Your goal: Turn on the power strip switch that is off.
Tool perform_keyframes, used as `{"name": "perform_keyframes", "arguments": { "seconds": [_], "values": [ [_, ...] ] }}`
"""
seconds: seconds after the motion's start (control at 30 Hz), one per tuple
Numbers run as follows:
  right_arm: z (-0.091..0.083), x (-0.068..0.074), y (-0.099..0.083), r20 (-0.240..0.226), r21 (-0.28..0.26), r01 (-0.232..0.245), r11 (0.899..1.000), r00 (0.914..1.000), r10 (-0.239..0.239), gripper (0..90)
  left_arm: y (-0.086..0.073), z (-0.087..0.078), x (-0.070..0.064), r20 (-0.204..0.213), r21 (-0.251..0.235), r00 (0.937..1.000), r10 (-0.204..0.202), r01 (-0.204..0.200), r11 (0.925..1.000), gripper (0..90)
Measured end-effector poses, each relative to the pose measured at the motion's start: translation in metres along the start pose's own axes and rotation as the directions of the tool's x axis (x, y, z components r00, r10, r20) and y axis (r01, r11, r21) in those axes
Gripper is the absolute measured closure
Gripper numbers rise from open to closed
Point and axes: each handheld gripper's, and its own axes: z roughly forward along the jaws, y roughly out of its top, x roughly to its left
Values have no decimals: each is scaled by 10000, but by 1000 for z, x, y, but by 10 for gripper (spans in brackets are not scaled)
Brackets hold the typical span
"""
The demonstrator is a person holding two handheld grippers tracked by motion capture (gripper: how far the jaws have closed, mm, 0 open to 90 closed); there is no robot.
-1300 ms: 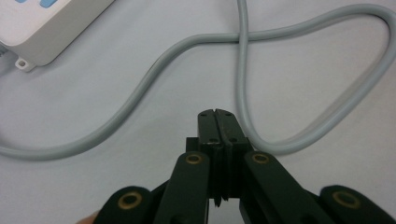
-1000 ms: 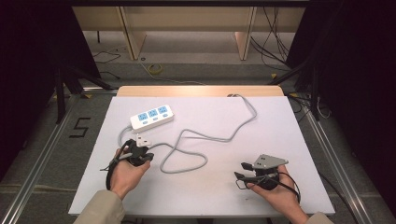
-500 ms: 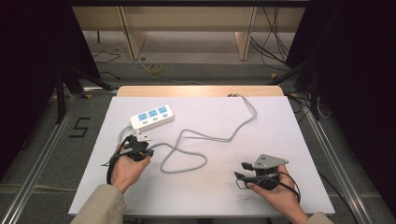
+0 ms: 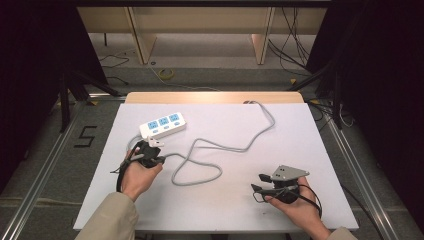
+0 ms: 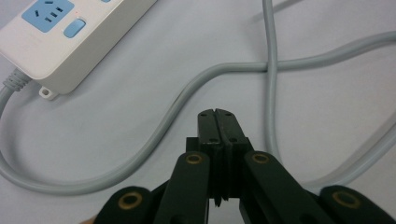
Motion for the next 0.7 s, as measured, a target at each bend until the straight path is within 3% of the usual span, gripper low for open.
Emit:
{"name": "perform_keyframes", "arguments": {
  "seconds": [0.7],
  "values": [
    [0,-1,0,13,-8,-12,10000,10000,12,529,15,4,10,-199,111,9997,144,-142,9998,899]
  ]
}}
